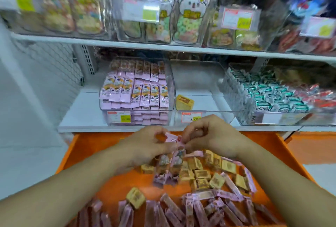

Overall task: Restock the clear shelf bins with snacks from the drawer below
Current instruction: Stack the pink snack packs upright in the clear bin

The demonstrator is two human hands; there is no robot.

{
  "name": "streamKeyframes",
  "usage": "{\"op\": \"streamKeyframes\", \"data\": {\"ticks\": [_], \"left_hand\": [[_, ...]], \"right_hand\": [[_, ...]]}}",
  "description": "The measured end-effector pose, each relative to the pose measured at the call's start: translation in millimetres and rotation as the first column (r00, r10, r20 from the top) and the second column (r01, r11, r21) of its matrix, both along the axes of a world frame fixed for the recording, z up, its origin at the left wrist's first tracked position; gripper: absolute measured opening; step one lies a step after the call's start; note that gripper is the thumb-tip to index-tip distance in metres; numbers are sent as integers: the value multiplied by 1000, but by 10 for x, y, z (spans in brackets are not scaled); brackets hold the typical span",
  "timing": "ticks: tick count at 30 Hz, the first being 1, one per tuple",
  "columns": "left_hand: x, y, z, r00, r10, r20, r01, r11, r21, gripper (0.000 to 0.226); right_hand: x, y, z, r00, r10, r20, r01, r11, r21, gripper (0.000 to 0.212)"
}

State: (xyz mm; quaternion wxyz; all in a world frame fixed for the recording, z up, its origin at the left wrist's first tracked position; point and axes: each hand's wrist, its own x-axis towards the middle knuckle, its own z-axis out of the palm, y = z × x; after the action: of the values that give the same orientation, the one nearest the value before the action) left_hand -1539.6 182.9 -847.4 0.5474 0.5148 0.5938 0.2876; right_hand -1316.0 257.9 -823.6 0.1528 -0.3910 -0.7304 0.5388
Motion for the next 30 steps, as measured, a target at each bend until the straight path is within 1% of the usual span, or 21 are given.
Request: {"op": "streamKeyframes", "data": {"ticks": [2, 4, 6, 7, 8, 9, 10, 11, 12, 14, 15, 16, 17, 20, 21, 23, 25, 27, 29, 30], "left_hand": [[-67, -70, 129, 999, 24, 46, -27, 999, 46, 27], [-152, -97, 228, 997, 51, 54, -55, 996, 73, 27], [-252, -54, 294, 994, 94, 50, -98, 991, 91, 25], [-309, -10, 310, 991, 124, 50, -129, 986, 104, 28], [-370, 36, 326, 986, 150, 68, -158, 980, 120, 39], [-432, 89, 346, 976, 199, 89, -209, 969, 128, 59], [-488, 144, 360, 962, 248, 114, -262, 957, 125, 80], [-552, 194, 366, 948, 287, 134, -303, 946, 114, 91], [-602, 234, 377, 942, 294, 160, -314, 943, 114, 87], [-665, 283, 400, 933, 299, 199, -324, 940, 107, 64], [-675, 298, 400, 926, 310, 214, -336, 936, 99, 61], [-678, 313, 388, 919, 323, 228, -350, 932, 90, 62], [-679, 324, 381, 912, 340, 231, -364, 928, 75, 60], [-667, 327, 398, 899, 345, 269, -374, 925, 65, 36], [-663, 316, 415, 896, 354, 266, -383, 922, 61, 34], [-658, 287, 423, 922, 321, 217, -348, 932, 101, 29], [-656, 250, 442, 942, 297, 158, -318, 939, 130, 22], [-672, 217, 459, 951, 281, 128, -299, 942, 152, 20], [-682, 184, 471, 961, 246, 124, -265, 950, 168, 5], [-699, 173, 463, 962, 250, 113, -267, 948, 174, 12]], "right_hand": [[-129, -70, 101, 993, -51, -105, 48, 998, -34, 13], [-281, -105, 179, 981, -101, -164, 98, 995, -23, 11], [-435, -104, 225, 978, -124, -167, 135, 989, 57, 14], [-501, -97, 251, 981, -128, -147, 146, 982, 120, 19], [-556, -93, 277, 984, -126, -125, 148, 971, 188, 28], [-593, -93, 292, 988, -110, -104, 134, 957, 258, 40], [-622, -102, 301, 995, -73, -73, 93, 941, 325, 55], [-649, -119, 308, 999, -19, -29, 29, 924, 382, 71], [-678, -134, 304, 999, 33, 21, -39, 910, 412, 88], [-751, -161, 287, 991, 76, 109, -114, 903, 414, 117], [-789, -162, 271, 988, 72, 137, -123, 902, 414, 125], [-825, -156, 255, 986, 64, 151, -122, 901, 415, 129], [-853, -141, 242, 985, 53, 162, -117, 900, 420, 130], [-895, -80, 217, 984, 11, 175, -89, 892, 443, 120], [-902, -67, 217, 987, -8, 164, -65, 895, 440, 115], [-927, -57, 217, 988, -49, 147, -20, 900, 435, 110], [-966, -61, 224, 988, -84, 128, 24, 912, 410, 111], [-1013, -55, 227, 988, -114, 102, 67, 924, 377, 113], [-1052, -49, 237, 990, -126, 68, 93, 930, 357, 115], [-1062, -51, 249, 991, -123, 45, 100, 934, 343, 114]]}}
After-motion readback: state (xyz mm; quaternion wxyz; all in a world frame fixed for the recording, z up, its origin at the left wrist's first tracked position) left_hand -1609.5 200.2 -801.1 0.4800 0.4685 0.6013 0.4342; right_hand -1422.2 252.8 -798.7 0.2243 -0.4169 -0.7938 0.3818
